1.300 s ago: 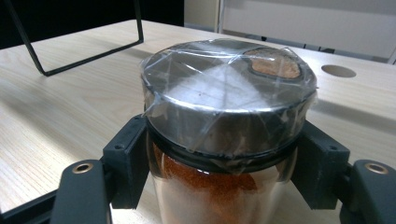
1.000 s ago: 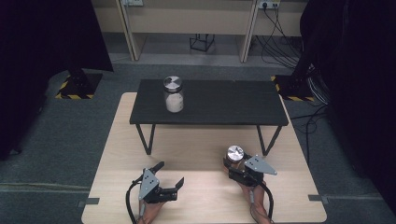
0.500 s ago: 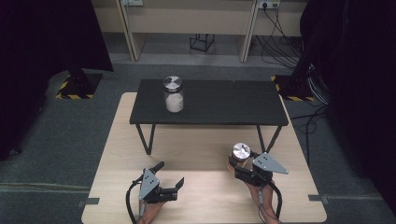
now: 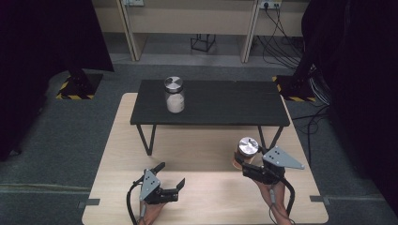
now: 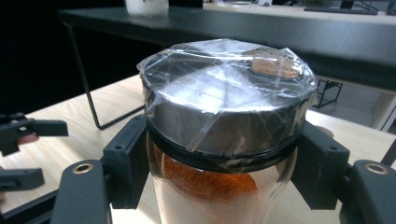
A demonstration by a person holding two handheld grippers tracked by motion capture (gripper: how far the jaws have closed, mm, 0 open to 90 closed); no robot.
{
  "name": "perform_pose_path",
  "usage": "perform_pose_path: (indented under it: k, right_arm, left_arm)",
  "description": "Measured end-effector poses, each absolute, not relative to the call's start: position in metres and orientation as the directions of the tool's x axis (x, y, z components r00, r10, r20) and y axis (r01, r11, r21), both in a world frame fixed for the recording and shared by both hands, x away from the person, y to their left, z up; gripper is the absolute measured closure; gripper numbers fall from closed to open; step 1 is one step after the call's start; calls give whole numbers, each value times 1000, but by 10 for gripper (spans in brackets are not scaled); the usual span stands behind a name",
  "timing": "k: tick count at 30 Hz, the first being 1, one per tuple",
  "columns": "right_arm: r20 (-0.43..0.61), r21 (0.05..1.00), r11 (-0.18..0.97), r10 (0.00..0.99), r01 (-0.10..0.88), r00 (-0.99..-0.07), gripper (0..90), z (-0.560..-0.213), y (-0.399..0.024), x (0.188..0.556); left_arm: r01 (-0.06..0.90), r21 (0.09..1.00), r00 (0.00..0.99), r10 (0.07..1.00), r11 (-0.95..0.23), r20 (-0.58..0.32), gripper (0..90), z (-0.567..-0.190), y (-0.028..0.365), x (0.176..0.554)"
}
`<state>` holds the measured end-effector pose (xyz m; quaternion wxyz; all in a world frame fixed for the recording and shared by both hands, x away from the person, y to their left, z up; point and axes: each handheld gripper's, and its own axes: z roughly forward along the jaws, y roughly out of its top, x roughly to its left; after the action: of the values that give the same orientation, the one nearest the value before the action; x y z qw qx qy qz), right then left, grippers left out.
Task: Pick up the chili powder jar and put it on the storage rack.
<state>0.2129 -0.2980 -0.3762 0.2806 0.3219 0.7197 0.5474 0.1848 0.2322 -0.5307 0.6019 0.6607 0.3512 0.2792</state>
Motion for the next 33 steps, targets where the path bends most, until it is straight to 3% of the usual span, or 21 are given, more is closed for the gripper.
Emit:
perform_pose_path:
  k: [15,33]
  right_arm:
    - [-41,967,198,735,157,-677,307,-302,-298,225]
    - [-8,958,178,800,224,-600,306,-248,-269,281]
  left_arm:
    - [134,990,594,802,-32,-54,36,-530,232,185]
    - [136,990,595,801,-27,-60,36,-530,232,186]
